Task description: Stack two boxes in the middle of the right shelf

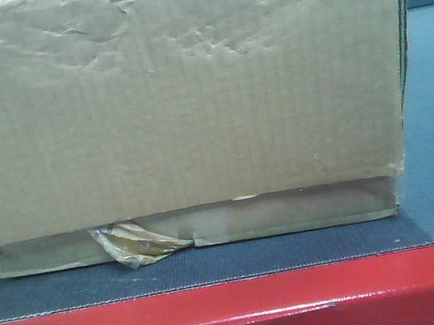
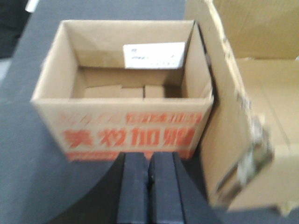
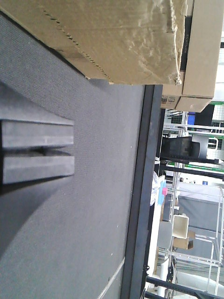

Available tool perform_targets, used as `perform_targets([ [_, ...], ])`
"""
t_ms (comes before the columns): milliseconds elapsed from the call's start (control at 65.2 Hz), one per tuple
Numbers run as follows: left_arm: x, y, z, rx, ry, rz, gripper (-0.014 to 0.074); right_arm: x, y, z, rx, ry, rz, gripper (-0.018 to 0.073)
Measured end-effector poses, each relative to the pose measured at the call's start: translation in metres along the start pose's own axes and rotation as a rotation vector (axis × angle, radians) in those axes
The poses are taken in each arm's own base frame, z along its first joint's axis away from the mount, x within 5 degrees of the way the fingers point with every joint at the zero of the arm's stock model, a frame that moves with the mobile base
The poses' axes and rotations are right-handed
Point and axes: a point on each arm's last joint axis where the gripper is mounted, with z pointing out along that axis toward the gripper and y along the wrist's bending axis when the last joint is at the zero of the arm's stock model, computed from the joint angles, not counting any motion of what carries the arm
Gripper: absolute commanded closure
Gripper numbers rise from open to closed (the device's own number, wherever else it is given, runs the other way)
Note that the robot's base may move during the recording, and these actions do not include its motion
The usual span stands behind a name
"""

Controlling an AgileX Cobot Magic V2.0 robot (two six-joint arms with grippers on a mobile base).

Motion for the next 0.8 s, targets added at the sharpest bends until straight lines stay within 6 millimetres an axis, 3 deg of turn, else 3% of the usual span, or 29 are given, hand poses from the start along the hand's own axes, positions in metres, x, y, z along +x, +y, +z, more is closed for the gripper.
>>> perform_targets([
  [184, -0.018, -0.003, 0.032, 0.044, -0.05, -0.067, 0.0707, 0.0, 0.0, 0.0, 0.0, 0.0, 0.0, 0.0722],
  [384, -0.049, 0.005, 0.065, 0.035, 0.047, -0.11, 0.0707, 0.0, 0.0, 0.0, 0.0, 0.0, 0.0, 0.0722],
  [614, -0.081, 0.043, 0.104, 0.009, 0.195, -0.079, 0.0707, 0.0, 0.0, 0.0, 0.0, 0.0, 0.0, 0.0722],
  [798, -0.095, 0.083, 0.119, 0.016, 0.224, -0.058, 0.0707, 0.0, 0.0, 0.0, 0.0, 0.0, 0.0, 0.0722],
])
